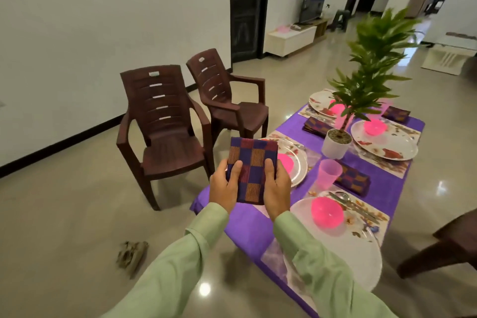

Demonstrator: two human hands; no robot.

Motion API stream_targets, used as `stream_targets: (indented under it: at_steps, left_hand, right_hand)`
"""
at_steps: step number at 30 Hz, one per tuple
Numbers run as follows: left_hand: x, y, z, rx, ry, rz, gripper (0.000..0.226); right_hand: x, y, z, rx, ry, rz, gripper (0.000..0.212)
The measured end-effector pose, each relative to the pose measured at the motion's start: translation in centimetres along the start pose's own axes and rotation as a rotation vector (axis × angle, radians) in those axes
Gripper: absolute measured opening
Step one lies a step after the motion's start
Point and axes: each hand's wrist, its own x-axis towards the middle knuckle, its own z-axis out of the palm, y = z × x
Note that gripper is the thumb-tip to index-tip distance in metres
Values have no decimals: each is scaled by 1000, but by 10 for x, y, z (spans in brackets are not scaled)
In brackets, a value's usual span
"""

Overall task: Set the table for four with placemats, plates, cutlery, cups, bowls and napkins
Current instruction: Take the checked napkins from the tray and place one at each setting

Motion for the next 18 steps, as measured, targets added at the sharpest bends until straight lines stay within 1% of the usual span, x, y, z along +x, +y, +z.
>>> stream_targets:
  at_steps: [3, 5, 8, 10, 12, 18]
  left_hand:
    - [36, -11, -21, -27, -57, -45, 29]
    - [63, -21, -30, -48, -76, -76, 28]
    - [109, -36, -39, -53, -100, -78, 25]
    - [147, -49, -43, -47, -131, -82, 28]
    - [187, -61, -43, -40, -179, -88, 29]
    - [280, -78, -29, -33, -338, -129, 28]
  right_hand:
    - [25, 4, 33, 35, -45, 24, 29]
    - [45, 8, 52, 64, -72, 40, 22]
    - [80, 17, 79, 81, -92, 58, 15]
    - [110, 28, 100, 102, -69, 80, 15]
    - [140, 38, 119, 126, -44, 113, 20]
    - [207, 50, 150, 259, 77, 213, 23]
